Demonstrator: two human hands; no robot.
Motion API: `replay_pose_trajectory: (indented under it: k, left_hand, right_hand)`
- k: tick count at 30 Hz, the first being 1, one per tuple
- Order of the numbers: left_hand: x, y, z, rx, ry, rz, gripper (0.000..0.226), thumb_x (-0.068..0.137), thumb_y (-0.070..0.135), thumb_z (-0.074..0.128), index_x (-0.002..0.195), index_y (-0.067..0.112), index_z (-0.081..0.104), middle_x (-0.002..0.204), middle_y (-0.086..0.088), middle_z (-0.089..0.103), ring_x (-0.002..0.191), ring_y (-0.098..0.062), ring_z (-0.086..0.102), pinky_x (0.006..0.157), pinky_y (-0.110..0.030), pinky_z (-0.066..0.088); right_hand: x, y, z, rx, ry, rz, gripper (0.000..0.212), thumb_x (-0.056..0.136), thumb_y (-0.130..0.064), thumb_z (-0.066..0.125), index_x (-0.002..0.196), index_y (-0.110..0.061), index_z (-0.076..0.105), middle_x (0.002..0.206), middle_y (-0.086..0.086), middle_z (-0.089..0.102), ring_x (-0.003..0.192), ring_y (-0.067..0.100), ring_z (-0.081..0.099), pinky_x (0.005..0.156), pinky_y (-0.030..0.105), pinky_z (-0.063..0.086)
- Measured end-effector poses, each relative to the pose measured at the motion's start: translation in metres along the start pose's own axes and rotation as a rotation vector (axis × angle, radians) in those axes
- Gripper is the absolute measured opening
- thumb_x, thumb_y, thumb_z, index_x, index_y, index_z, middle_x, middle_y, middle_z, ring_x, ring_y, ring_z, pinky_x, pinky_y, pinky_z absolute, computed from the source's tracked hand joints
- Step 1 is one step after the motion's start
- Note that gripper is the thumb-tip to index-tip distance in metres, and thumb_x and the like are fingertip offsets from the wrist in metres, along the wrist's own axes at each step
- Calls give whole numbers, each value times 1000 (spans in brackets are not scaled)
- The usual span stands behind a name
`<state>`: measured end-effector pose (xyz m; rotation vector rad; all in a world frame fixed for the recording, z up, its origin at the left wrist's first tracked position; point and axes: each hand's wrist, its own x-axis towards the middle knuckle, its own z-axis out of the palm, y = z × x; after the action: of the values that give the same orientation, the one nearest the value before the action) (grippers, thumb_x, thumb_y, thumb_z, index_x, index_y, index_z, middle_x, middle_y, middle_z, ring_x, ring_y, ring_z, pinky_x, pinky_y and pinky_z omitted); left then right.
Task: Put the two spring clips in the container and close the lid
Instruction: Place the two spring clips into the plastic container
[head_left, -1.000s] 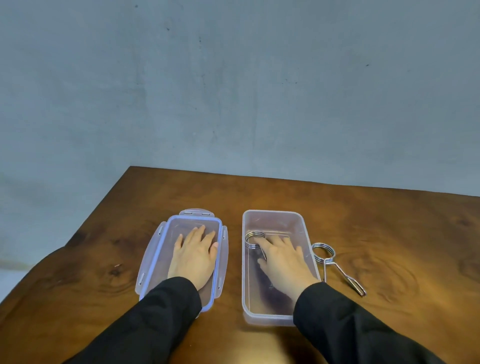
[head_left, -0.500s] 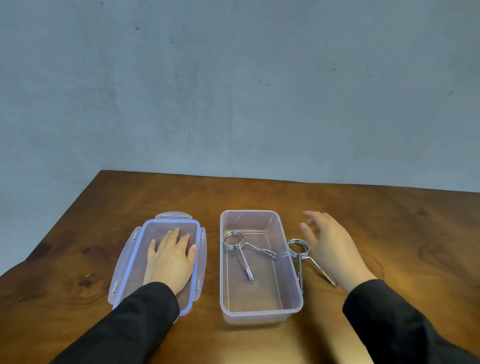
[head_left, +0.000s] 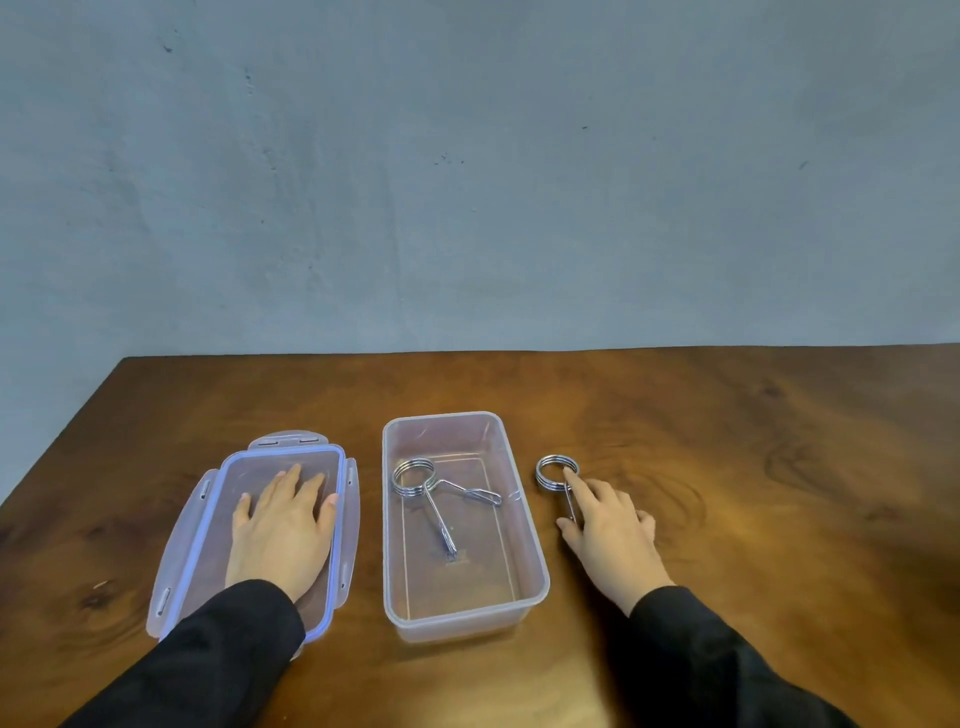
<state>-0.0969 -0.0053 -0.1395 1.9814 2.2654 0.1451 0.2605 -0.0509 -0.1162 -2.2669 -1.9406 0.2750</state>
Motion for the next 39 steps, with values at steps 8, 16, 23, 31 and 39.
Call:
replay_pose_trajectory:
  k: [8,16,23,31,39]
  left_hand:
    - [-3,2,-2,-19,-3,1,76,87,57,8,148,30,43,159,1,40,148,-23,34,124,-49,17]
    - [-4,5,-5,-37,-28,-3,53,101,50,26,149,32,39,162,2,35,150,-21,30,125,-49,15]
    - [-7,4,-6,-61,-18,-8,54,102,51,25,151,32,37,163,3,32,151,-21,27,125,-48,13]
    - [-6,3,-7,-55,-8,1,56,101,53,23,152,32,37,163,3,33,151,-20,26,124,-47,10]
    - [-4,2,-5,-65,-11,0,55,101,53,25,151,32,38,163,3,33,151,-20,26,125,-49,10]
  right_hand:
    - [17,9,-6,149,33,37,52,99,-39,55,148,-37,39,149,-4,48,133,22,40,105,51,32]
    - [13,-72,-102,360,173,-354,52,98,-36,60,147,-40,43,147,-9,51,131,18,42,108,52,35]
    - [5,-136,-60,219,-47,-444,48,98,-36,55,143,-46,44,143,-12,54,132,21,40,99,49,30]
    - [16,-143,-20,78,-86,-394,51,99,-35,55,148,-40,41,147,-11,51,133,21,41,109,46,29]
    - [16,-140,-2,93,-124,-371,56,100,-40,54,153,-39,34,155,-11,42,143,19,33,116,46,26]
